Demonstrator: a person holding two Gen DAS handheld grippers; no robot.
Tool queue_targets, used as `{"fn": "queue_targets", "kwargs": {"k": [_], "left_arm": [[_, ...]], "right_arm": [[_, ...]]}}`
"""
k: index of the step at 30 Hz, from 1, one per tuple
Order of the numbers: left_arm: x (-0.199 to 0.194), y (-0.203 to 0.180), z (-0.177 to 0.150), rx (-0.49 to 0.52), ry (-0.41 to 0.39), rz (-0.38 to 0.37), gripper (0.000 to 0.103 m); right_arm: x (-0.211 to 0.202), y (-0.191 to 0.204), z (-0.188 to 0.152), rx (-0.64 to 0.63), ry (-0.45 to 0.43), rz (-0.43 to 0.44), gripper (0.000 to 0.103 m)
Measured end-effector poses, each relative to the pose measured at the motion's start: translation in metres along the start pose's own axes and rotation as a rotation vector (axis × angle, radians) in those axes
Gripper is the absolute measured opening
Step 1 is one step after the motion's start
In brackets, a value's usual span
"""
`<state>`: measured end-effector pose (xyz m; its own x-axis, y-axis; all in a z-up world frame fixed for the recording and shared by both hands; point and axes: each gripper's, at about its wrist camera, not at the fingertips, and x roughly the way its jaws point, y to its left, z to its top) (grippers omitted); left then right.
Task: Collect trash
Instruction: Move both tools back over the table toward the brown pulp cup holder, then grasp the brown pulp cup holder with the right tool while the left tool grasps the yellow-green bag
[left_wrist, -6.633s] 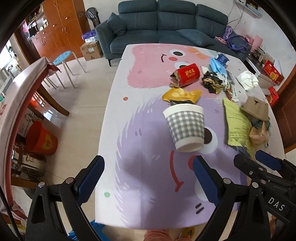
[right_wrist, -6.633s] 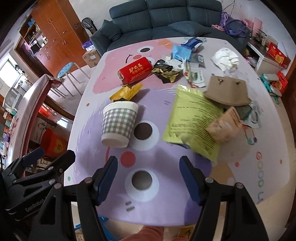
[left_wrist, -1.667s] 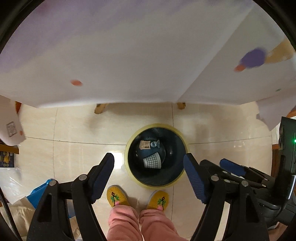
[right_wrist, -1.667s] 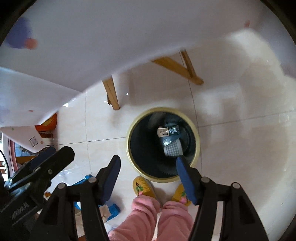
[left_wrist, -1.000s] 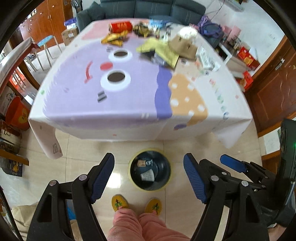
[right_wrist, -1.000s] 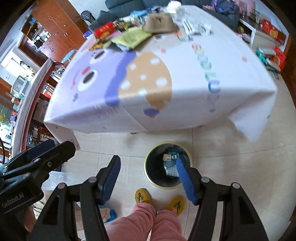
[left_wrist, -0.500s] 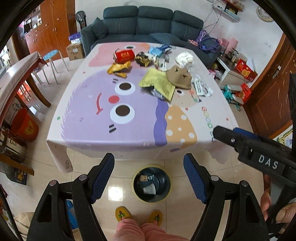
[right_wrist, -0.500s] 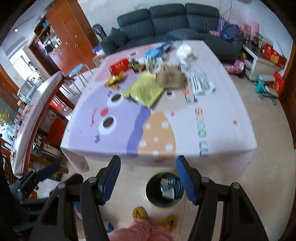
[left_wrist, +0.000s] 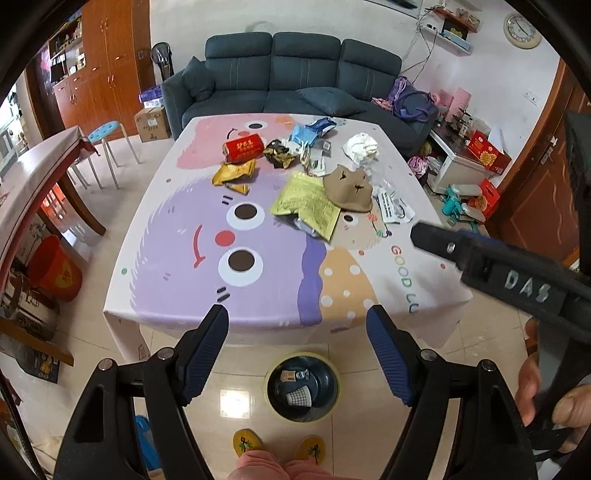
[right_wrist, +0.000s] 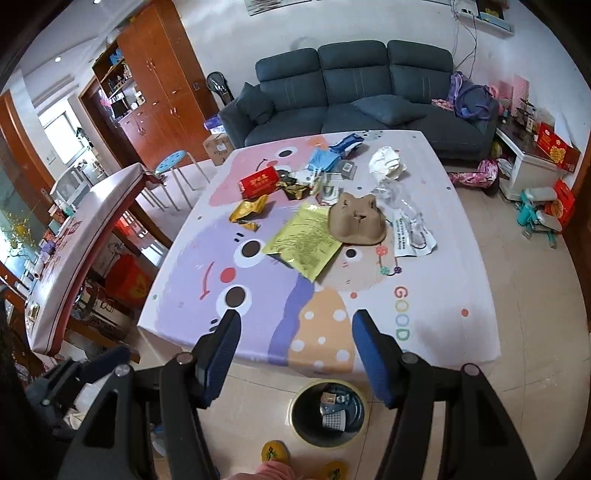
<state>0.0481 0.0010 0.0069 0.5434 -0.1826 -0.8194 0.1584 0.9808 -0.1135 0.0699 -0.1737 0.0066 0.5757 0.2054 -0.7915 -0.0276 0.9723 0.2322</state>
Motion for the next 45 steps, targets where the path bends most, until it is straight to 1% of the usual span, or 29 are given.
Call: {"fn": "queue_targets", "kwargs": {"k": [3,7,10,13,17,20,22,23,26,29,32,33,34,38,40,43,45], "left_arm": [[0.002,-0.004,0.016,0.001,-0.032,0.001,0.075],[0.008,-0.008,0.038,0.009,-0.057,-0.011,0.075],[0.021,-0.011,0.06,0.027,-0.055,-0.025,0.075],[0.041,-0.012,0.082,0.044,-0.041,-0.039,0.075],[0.079,-0.009,0.109,0.061,0.01,-0.068,0.075],[0.117,-0.005,0.128,0.079,0.063,-0.083,0.076],[0.146,-0.001,0.137,0.086,0.11,-0.098,0.076],[0.167,0.001,0.143,0.088,0.148,-0.108,0.075],[0.204,0.005,0.146,0.092,0.211,-0.127,0.075],[0.24,0.002,0.147,0.126,0.272,-0.131,0.075],[0.264,0.003,0.145,0.153,0.317,-0.137,0.075],[0.271,0.004,0.144,0.152,0.33,-0.13,0.075],[0.277,0.007,0.144,0.145,0.34,-0.131,0.075],[0.292,0.018,0.142,0.111,0.369,-0.158,0.075],[0.298,0.024,0.141,0.093,0.382,-0.17,0.075],[0.305,0.032,0.139,0.047,0.409,-0.201,0.075],[0.309,0.036,0.136,0.021,0.428,-0.225,0.075]], "right_arm": [[0.006,-0.012,0.002,0.03,-0.004,0.01,0.063],[0.016,-0.018,0.011,0.013,-0.004,0.004,0.063],[0.023,-0.021,0.021,-0.002,-0.011,-0.003,0.063],[0.037,-0.029,0.034,0.017,-0.007,-0.012,0.063],[0.062,-0.042,0.053,0.059,0.003,-0.024,0.063],[0.09,-0.053,0.068,0.101,0.026,-0.029,0.063],[0.112,-0.061,0.077,0.133,0.047,-0.029,0.063],[0.119,-0.063,0.078,0.144,0.055,-0.029,0.063],[0.15,-0.072,0.089,0.165,0.077,-0.058,0.063],[0.17,-0.08,0.098,0.177,0.09,-0.07,0.063],[0.188,-0.083,0.109,0.154,0.09,-0.093,0.064],[0.193,-0.083,0.112,0.142,0.094,-0.098,0.067],[0.197,-0.082,0.115,0.127,0.1,-0.106,0.069],[0.226,-0.074,0.127,0.062,0.138,-0.146,0.07],[0.238,-0.071,0.13,0.028,0.163,-0.188,0.07],[0.254,-0.072,0.13,0.018,0.21,-0.227,0.07],[0.259,-0.076,0.128,0.032,0.235,-0.222,0.07]]}}
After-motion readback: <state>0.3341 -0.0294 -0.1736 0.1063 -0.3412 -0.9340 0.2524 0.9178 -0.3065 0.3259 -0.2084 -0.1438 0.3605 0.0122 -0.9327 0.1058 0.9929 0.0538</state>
